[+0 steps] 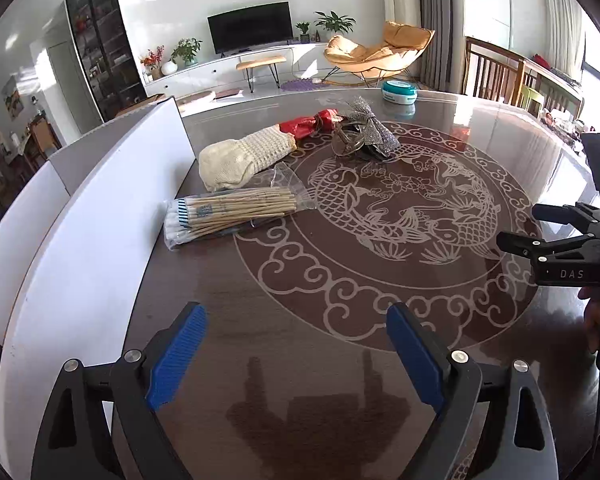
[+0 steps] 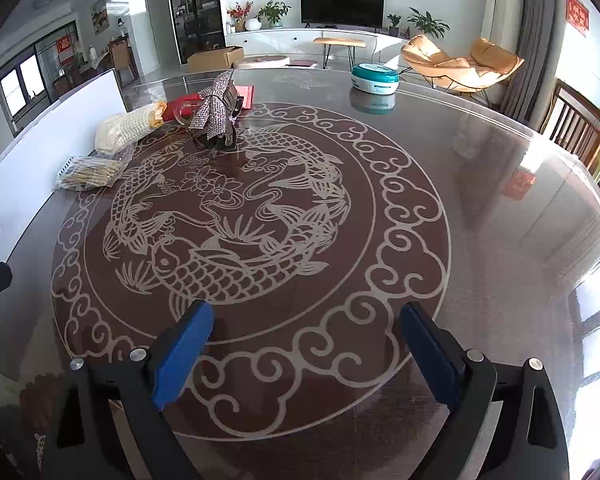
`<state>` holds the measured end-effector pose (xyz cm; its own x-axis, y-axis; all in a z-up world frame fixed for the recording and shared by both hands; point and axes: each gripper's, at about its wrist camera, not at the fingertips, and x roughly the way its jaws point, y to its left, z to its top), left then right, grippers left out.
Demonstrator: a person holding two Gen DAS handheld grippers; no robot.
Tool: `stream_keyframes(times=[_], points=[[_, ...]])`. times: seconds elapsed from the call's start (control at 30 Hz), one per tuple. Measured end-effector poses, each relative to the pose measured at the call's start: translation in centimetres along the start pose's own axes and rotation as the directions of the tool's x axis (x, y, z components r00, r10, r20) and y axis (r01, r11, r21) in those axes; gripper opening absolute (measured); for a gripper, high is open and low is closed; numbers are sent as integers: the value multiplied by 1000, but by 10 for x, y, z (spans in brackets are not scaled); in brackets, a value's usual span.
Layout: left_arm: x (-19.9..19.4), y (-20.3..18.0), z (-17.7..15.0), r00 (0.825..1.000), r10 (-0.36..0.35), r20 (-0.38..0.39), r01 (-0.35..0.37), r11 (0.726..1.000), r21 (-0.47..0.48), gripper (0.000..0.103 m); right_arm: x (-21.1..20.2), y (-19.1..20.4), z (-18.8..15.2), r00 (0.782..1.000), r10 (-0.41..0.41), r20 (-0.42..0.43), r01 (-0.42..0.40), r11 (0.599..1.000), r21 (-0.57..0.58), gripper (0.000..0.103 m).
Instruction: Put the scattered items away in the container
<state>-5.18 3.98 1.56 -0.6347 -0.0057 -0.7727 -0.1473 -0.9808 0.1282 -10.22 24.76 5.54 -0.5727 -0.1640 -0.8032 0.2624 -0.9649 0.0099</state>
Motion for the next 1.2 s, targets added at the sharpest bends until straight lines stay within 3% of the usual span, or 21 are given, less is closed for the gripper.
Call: stream_keyframes(times=[0.07,0.17,0.23,0.3,0.4,1.2], points=[[13,-14,2,1000,2,-16,-2,1000,14,92,4,2,0,1000,-15,-21,14,1000,-5,103],[27,-24,4,1000,4,-28,-4,1000,24,93,3,3,-2,1000,-20,-23,20,1000,-9,103],[29,-22,4,1000,-13,-17,13,1000,-3,94,1,3,-4,999,-25,-20,24,1000,-8,103],[35,-17,5,999,-30,-34,29,999,-39,103,-2,3,-5,999,-35,-17,35,999,-8,103],[44,-7,4,994,-91,-60,85,992,-98,103,-3,3,-5,999,-37,-16,37,999,-8,103],[44,-10,2,995,-88,-55,82,992,-98,103,-4,2,-7,999,-34,-20,34,999,12,103]])
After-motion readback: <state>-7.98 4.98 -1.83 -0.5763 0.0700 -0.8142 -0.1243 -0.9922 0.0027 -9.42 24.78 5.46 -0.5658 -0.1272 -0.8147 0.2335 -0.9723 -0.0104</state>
